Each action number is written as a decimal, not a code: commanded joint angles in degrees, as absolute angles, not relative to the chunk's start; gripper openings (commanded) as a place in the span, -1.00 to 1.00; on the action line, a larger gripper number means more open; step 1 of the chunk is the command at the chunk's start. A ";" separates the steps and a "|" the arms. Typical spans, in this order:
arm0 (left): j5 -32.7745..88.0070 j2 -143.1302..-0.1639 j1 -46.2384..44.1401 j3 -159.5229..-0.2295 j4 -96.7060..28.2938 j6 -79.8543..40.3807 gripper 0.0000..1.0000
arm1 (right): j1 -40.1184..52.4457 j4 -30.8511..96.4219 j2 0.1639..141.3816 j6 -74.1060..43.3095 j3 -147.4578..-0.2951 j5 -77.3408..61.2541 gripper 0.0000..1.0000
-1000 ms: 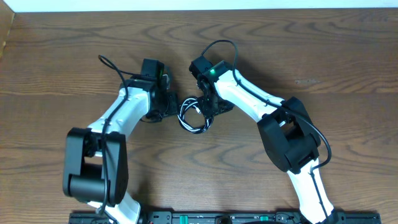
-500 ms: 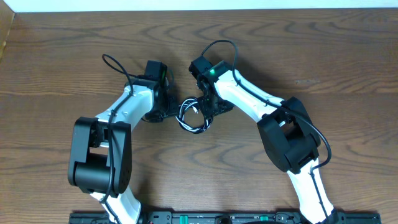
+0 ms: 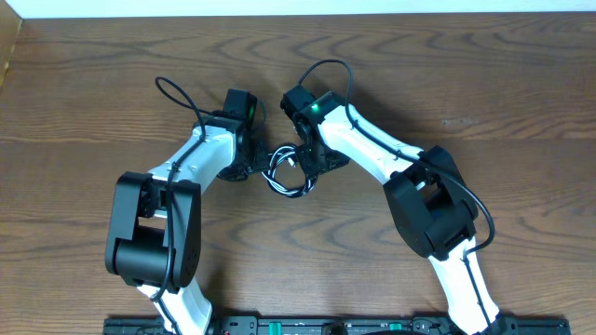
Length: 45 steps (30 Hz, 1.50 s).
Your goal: Untangle cables
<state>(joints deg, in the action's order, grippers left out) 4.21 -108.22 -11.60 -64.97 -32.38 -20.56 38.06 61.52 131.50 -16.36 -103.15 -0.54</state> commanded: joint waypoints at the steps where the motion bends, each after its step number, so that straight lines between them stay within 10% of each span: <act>1: -10.39 -112.84 -10.00 -62.83 -33.28 -22.37 0.11 | 37.50 62.61 135.04 -16.71 -101.89 6.33 0.00; 17: -21.19 -112.86 -5.06 -62.57 -37.21 -30.33 0.22 | 37.50 62.63 135.04 -16.71 -101.89 6.35 0.01; 45: -3.60 -99.35 -1.37 -65.78 -39.77 -27.97 0.46 | 37.50 62.24 135.04 -16.69 -101.89 6.31 0.04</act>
